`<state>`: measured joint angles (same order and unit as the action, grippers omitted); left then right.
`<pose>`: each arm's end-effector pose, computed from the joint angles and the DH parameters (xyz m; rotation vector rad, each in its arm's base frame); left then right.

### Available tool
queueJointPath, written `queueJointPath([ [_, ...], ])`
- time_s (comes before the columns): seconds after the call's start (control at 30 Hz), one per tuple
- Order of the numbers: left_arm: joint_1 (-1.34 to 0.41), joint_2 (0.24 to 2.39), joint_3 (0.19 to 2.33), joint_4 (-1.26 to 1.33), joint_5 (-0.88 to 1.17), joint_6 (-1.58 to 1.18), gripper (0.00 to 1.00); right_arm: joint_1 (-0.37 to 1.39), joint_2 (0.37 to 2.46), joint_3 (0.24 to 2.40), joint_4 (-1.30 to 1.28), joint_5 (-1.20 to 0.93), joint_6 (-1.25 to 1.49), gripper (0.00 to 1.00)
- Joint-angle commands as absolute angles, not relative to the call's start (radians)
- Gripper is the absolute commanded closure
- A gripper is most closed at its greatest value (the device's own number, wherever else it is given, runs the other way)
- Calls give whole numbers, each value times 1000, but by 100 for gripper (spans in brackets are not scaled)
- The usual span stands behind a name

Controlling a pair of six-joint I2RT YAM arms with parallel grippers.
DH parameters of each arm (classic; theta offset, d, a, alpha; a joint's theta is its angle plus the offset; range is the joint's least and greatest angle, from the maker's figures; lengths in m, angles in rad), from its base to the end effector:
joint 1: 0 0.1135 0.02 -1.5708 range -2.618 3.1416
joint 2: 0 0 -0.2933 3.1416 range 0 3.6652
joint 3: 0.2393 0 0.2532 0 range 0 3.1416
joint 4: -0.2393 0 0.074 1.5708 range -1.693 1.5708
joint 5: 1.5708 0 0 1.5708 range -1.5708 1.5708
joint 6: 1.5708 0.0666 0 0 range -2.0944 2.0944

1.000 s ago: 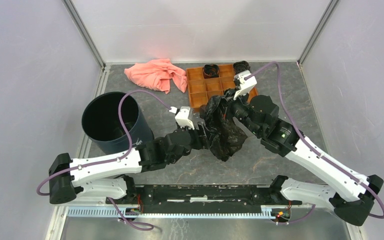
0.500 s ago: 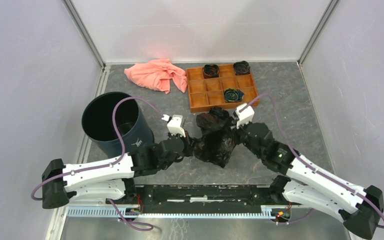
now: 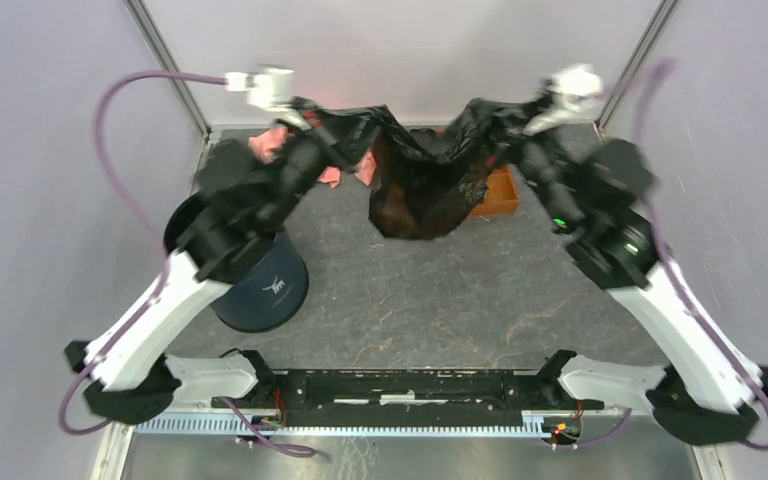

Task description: Put the trash bags into the trash bin

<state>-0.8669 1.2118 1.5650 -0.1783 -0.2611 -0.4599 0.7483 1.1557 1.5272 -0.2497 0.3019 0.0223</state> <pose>0.1835 -0.1895 0.5536 0.0706 1.4634 -0.9130 0.1935 0.1527 0.5438 -0.2812 1.4404 0.4103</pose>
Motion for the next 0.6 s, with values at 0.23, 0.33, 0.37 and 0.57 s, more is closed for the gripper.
queueJointPath([
  [0.23, -871, 916, 816, 10, -232, -589, 98, 751, 809, 683, 94, 14, 71, 99],
  [0.33, -870, 875, 555, 55, -169, -730, 98, 753, 875, 536, 34, -118, 125, 99],
  [0.37, -872, 840, 526, 76, -141, -743, 98, 756, 884, 527, 21, -149, 125, 99],
  [0.57, -873, 831, 922, -71, -64, -542, 98, 758, 864, 855, -140, -65, 49, 99],
])
